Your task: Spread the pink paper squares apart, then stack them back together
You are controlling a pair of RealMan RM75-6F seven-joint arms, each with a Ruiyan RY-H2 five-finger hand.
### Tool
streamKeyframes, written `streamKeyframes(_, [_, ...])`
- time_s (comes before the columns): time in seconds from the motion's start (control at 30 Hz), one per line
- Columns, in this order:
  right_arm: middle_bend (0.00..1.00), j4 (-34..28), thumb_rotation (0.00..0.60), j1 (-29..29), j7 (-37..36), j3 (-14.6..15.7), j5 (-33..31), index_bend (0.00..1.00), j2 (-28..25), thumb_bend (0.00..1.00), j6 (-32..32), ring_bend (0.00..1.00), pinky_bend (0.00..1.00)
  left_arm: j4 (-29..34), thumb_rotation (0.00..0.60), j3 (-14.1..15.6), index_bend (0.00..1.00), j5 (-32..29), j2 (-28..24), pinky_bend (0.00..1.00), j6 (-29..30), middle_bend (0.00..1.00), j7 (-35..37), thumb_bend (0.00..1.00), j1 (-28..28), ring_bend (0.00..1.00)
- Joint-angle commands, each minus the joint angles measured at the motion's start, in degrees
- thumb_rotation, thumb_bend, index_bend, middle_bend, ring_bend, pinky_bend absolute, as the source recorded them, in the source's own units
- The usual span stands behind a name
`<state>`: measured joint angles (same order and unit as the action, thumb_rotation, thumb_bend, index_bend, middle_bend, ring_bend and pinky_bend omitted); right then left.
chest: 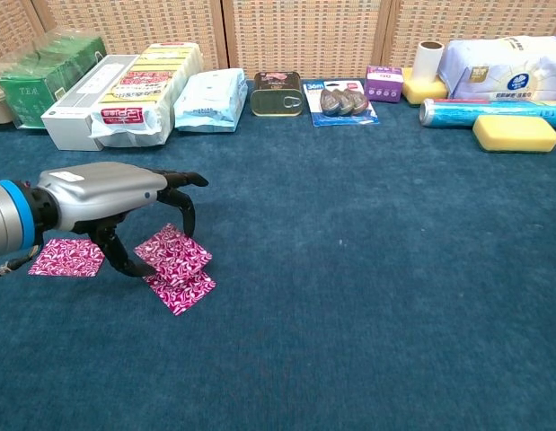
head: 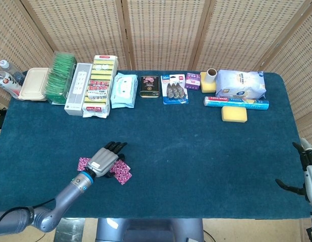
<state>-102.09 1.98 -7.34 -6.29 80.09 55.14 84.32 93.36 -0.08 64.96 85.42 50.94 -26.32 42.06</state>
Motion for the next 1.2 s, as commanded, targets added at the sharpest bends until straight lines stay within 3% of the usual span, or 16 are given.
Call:
streamKeyframes(0.03, [0.00,-0.01,0.600,0.05,-0.05,-0.03,-0.04,0.07,0.01,0.00,-0.09,0.00,0.00,0.13,0.600,0.10,0.37,-0.89,1.00,0.07,0.30,0.00,-2.01,0.24,0.40,0.00])
streamKeyframes(0.9, [0.00,0.00,0.600,-0.12,-0.98,-0.11,0.00,0.06,-0.50,0.00,0.11,0.00,0.00,0.11,0.600,1.10,0.37,-1.66,2.50,0.07,-0.52,0.00,-5.28,0.24,1.57,0.00])
streamKeyframes(1.2, [0.00,-0.12,0.600,-0.29,-1.48,-0.06,0.28,0.06,-0.77,0.00,0.36,0.00,0.00,1.98,0.600,1.36,0.37,-6.03,2.54,0.07,0.39,0.00,-9.36,0.24,1.96,0.00])
